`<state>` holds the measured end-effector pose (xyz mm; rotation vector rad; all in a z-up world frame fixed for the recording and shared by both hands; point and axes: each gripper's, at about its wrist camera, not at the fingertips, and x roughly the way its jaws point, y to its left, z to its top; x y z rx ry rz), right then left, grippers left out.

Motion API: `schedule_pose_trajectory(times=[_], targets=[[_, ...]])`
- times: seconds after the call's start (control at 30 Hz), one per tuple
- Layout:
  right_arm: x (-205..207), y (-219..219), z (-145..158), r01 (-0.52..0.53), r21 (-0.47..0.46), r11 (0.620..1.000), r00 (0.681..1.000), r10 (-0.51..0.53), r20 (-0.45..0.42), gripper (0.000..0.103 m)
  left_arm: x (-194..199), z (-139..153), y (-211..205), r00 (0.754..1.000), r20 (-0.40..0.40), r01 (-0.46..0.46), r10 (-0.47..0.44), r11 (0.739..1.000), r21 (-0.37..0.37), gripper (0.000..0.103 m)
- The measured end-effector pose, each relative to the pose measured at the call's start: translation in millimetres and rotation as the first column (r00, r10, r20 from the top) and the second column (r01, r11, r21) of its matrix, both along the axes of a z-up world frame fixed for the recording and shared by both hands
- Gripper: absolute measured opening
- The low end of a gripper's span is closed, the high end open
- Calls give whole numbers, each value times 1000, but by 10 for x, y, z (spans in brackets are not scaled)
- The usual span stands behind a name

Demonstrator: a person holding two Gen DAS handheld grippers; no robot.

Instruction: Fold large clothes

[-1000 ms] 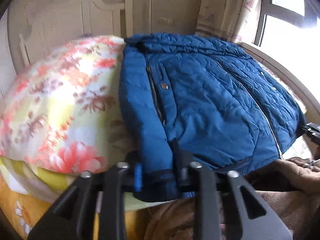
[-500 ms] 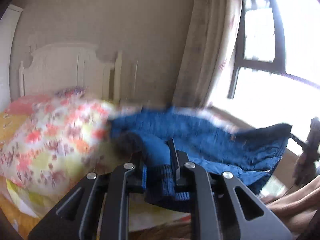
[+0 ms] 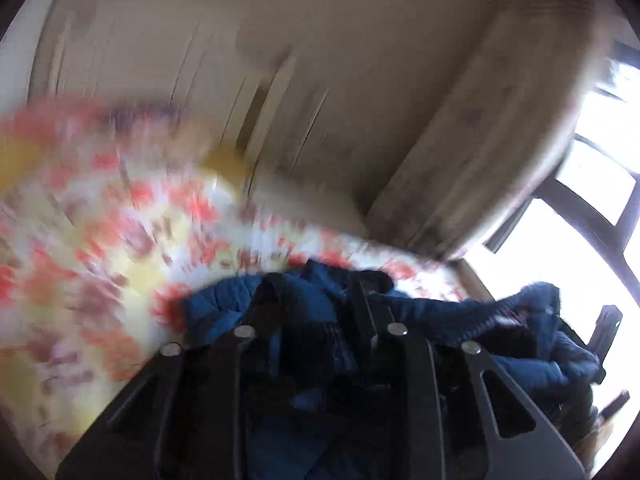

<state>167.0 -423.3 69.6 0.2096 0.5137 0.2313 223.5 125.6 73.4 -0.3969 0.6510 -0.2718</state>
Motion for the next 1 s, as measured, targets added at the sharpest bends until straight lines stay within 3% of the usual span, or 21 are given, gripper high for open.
schedule_pose_trajectory(times=[0.07, 0.1, 0.17, 0.2, 0.23, 0.3, 0.37, 0.5, 0.63, 0.73, 0.77, 0.8, 0.83, 0.87, 0.9, 1.0], targets=[[566, -150, -232, 36, 76, 996, 989, -24, -148, 35, 552, -243, 90, 991, -121, -54, 54, 999, -1, 42], [762, -230, -359, 44, 123, 991, 981, -19, -193, 43, 668, -325, 147, 988, -135, -81, 81, 997, 5, 54], [934, -350, -521, 87, 152, 985, 974, -52, -222, 73, 843, -444, 280, 980, -125, -150, 152, 988, 28, 60], [981, -409, -588, 109, 153, 982, 972, -74, -222, 77, 882, -498, 345, 980, -130, -150, 149, 989, 2, 63], [1013, -445, -647, 116, 151, 982, 972, -81, -221, 77, 953, -539, 432, 976, -147, -163, 161, 987, 0, 64], [1080, -432, -760, 107, 93, 990, 966, -81, -247, 77, 1040, -571, 471, 976, -141, -157, 165, 985, 66, 64], [1027, -354, -859, 91, 33, 995, 960, -79, -270, 77, 1086, -620, 407, 984, -139, -95, 113, 987, 128, 70], [1089, -226, -1107, 14, -21, 1000, 945, -20, -327, 77, 1152, -857, 172, 979, -198, 79, -50, 986, 144, 74], [1220, -48, -1245, -73, -103, 992, 932, 31, -361, 77, 1210, -1135, -111, 954, -270, 192, -131, 958, 214, 76], [1298, 127, -1386, -161, -169, 972, 905, 77, -419, 77, 1279, -1306, -203, 943, -303, 219, -138, 942, 255, 78], [1303, 154, -1426, -176, -184, 967, 904, 85, -420, 70, 1301, -1358, -212, 940, -310, 224, -140, 940, 255, 74], [1277, 178, -1446, -190, -189, 963, 910, 101, -401, 61, 1305, -1370, -200, 945, -299, 214, -134, 943, 256, 53], [1241, 191, -1428, -195, -191, 962, 918, 111, -382, 36, 1268, -1351, -182, 952, -281, 195, -119, 945, 262, 42], [1168, 217, -1386, -169, -238, 956, 937, 81, -341, 23, 1217, -1308, -160, 961, -252, 178, -111, 949, 261, 21], [1077, 238, -1312, -153, -269, 951, 953, 70, -293, 18, 1153, -1230, -135, 969, -220, 167, -112, 953, 252, 12], [842, 189, -956, -115, -244, 963, 983, 75, -167, 12, 959, -884, -44, 985, -121, 147, -124, 969, 201, 8]])
